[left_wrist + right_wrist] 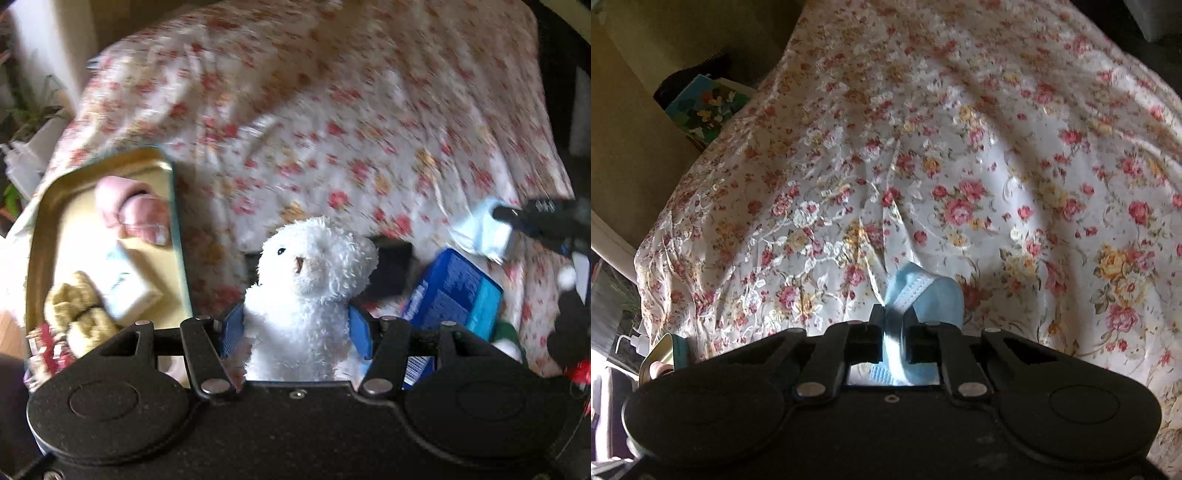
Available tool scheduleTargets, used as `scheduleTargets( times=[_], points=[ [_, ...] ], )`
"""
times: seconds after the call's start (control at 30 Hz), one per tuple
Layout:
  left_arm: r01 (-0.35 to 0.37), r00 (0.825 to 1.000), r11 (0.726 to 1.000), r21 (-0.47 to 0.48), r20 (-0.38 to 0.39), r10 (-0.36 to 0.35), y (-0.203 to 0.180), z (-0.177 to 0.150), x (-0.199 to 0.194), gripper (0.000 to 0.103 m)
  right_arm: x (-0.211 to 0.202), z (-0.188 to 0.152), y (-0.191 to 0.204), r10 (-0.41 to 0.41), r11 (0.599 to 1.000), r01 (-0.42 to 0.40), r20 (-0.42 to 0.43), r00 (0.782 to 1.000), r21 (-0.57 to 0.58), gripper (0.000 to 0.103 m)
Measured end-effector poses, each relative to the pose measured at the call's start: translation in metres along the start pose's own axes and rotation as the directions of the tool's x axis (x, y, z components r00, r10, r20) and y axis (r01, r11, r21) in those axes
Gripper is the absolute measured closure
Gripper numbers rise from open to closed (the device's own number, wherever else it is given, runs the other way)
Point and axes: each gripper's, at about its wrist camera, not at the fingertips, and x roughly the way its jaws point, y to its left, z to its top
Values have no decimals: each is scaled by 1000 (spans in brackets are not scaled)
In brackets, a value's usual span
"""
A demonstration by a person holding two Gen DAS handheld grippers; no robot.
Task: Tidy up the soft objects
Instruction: 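Carry the bear and mask over the tray and open both grippers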
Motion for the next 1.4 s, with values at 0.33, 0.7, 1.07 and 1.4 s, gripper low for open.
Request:
scheduleTargets(
  times=[0.33,0.7,1.07,1.4],
  points=[
    [-62,991,979,-194,101,83,66,22,-36,48,-24,-5,39,55,989,-37,118,992,-143,99],
    [-192,959,908,-373,127,255,144,32,-49,47,-35,-22,175,258,902,-243,-6,966,-356,99],
    [-171,959,853,-493,114,258,193,48,-25,43,-13,-48,336,367,749,-420,-208,907,-512,98],
    [-164,959,818,-551,106,264,210,49,-18,30,9,-72,375,311,696,-422,-286,906,-580,82]
  ],
)
